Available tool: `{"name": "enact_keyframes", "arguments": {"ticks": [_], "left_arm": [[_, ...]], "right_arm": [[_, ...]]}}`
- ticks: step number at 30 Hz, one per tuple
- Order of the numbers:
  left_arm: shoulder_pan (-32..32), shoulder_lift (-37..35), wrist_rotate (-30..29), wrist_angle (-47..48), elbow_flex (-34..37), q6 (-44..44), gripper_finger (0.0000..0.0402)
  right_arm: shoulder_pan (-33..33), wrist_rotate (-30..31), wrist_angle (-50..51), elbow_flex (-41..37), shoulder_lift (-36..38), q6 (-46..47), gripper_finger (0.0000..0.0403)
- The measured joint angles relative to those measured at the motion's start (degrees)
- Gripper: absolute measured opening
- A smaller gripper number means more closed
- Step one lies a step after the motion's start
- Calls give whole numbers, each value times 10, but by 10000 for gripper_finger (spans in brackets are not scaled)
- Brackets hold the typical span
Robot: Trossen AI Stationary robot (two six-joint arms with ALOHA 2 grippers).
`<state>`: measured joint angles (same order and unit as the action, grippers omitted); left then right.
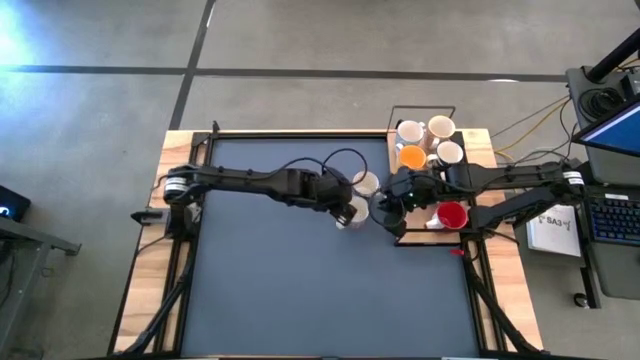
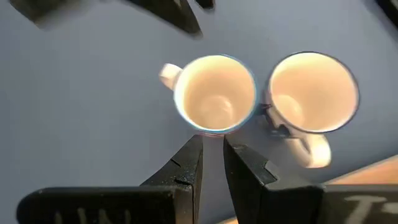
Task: Place coffee mugs
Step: Put the blue cup on the shelf aligned with the gray cup
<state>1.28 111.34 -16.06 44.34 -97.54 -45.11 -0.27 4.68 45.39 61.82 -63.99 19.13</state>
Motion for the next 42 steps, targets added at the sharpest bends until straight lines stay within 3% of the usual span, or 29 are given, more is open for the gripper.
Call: {"name": "enact_keyframes", "arguments": {"ticks": [6, 15, 21, 35, 42], "left_arm": [[1, -40, -44, 80, 0, 40, 133], [0, -87, -56, 165, 1, 94, 133], [-1, -117, -101, 225, 1, 100, 132], [-1, -160, -121, 310, 3, 114, 132], [-1, -166, -136, 316, 8, 119, 132]], "right_arm": [[-49, 3, -8, -8, -28, -41, 54], [-81, -1, -9, -4, -140, -216, 54], [-85, 28, -9, 8, -192, -237, 54], [-77, 25, 30, 46, -175, -224, 54], [-84, 31, 31, 35, -191, -331, 54]]}}
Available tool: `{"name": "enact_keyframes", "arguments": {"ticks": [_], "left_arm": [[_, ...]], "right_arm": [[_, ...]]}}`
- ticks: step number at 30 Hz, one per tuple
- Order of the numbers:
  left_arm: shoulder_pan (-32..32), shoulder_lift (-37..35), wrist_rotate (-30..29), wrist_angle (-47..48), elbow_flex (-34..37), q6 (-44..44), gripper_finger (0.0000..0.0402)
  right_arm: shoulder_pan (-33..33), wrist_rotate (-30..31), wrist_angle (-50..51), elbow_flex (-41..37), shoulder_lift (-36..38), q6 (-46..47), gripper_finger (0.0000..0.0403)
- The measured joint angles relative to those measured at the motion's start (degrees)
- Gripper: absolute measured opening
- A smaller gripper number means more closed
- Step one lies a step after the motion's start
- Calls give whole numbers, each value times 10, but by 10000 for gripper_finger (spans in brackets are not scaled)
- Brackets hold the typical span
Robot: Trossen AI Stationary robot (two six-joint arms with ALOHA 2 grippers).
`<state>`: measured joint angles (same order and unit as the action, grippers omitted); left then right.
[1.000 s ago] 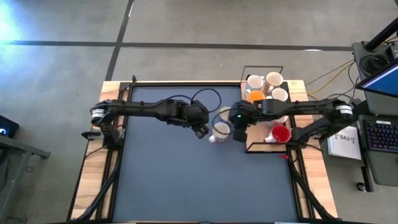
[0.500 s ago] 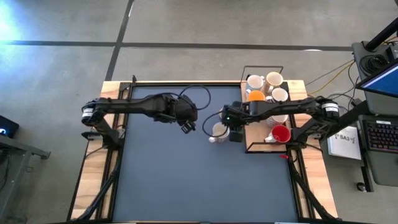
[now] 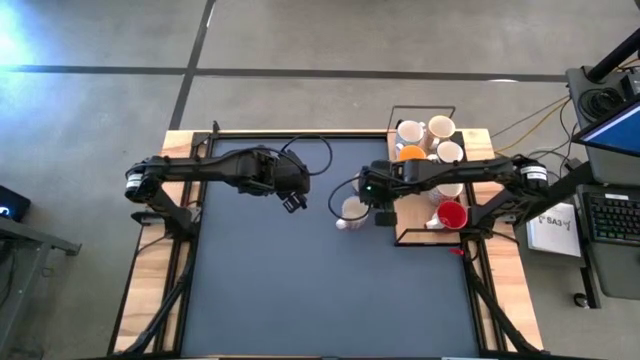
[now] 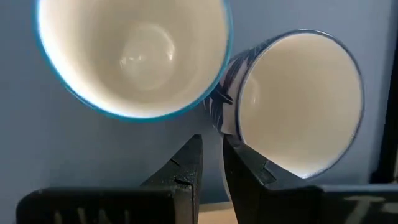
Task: Place coffee mugs
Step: Put the blue cup on the shelf aligned with the gray cup
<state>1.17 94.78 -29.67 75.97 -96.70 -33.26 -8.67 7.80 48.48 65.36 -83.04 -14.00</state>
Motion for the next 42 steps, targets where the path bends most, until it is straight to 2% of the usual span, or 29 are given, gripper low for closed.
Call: {"name": "enact_keyframes", "arguments": {"ticks": [5, 17, 42], "left_arm": [[0, 0, -5, 0, 1, 0, 132], [0, 0, -5, 8, 1, -2, 132], [0, 0, -4, 8, 1, -1, 132]], "right_arm": [[-1, 29, -9, -1, -15, -24, 54], [2, 28, -13, -1, 6, -12, 54], [-34, 30, -72, -37, 5, -78, 54]]}}
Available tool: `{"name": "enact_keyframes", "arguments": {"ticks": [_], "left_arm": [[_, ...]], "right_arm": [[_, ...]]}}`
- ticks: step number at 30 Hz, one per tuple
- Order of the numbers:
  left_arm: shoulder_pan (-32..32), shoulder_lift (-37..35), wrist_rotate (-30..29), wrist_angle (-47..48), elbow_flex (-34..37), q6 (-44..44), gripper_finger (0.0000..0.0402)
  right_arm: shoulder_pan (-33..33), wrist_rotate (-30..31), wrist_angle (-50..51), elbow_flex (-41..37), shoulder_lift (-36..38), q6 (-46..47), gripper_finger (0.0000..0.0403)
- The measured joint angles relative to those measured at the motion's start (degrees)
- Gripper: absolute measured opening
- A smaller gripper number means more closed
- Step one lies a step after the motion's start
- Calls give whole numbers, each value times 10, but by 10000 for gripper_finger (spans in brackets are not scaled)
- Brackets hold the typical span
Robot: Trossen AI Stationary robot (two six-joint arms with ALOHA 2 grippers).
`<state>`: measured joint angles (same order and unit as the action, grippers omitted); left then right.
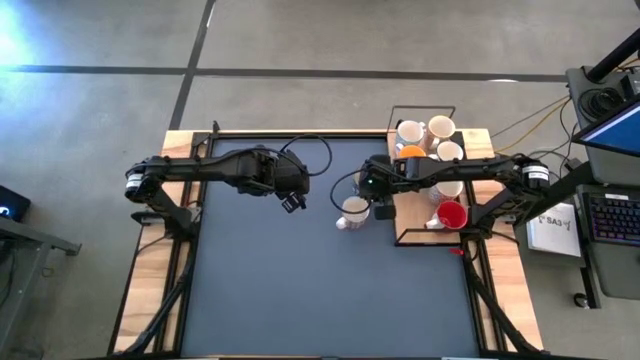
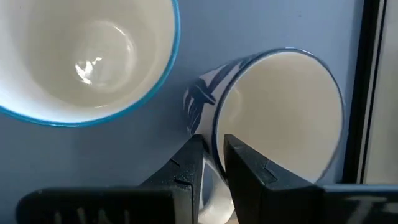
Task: Place coffee mugs
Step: Put the blue cup on the shelf aligned with the gray cup
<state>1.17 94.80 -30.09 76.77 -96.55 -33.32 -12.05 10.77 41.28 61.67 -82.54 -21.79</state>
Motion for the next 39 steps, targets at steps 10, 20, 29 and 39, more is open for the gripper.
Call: {"name": "enact_keyframes", "arguments": {"ticks": [10, 20, 29, 39], "left_arm": [[0, 0, 0, 0, 0, 0, 132], [0, 0, 0, 0, 4, -6, 133], [0, 0, 0, 0, 7, -7, 133], [0, -12, -4, 31, 7, 39, 133]], "right_arm": [[0, -7, -12, -4, 0, -8, 44], [0, -40, -8, -4, 0, 18, 11], [0, -51, 111, 56, 0, 207, 10], [0, -50, 163, 93, 0, 482, 11]]}}
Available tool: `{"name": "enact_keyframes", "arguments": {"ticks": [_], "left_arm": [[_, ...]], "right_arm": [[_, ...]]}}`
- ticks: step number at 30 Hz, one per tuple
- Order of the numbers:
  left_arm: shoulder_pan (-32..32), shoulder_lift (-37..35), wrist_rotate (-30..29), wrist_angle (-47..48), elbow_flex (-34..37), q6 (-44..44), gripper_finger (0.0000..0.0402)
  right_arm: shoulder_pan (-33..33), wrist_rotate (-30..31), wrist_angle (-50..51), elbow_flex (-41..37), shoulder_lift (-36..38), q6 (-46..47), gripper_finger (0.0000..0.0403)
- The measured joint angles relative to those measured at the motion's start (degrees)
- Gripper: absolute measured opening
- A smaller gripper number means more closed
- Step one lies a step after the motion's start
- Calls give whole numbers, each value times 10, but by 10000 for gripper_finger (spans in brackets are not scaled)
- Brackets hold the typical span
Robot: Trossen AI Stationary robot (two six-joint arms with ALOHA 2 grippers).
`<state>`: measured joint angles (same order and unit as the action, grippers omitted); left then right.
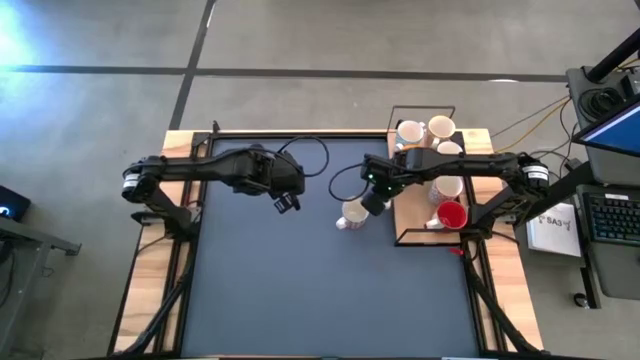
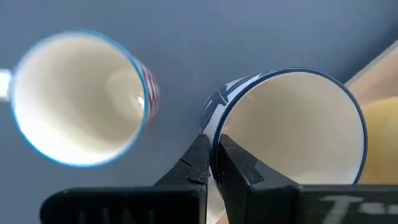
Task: Place coffee mugs
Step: Put the blue cup on the shelf aligned with the gray cup
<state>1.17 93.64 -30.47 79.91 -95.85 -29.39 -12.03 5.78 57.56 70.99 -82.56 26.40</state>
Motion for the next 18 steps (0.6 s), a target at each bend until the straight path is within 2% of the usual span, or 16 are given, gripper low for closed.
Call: {"name": "enact_keyframes", "arguments": {"ticks": [9, 18], "left_arm": [[1, -64, -31, 15, 0, 58, 133], [2, -152, -32, 15, 0, 57, 133]], "right_arm": [[9, -21, -3, 24, 0, 90, 12], [23, -26, 105, 83, 1, 150, 12]]}}
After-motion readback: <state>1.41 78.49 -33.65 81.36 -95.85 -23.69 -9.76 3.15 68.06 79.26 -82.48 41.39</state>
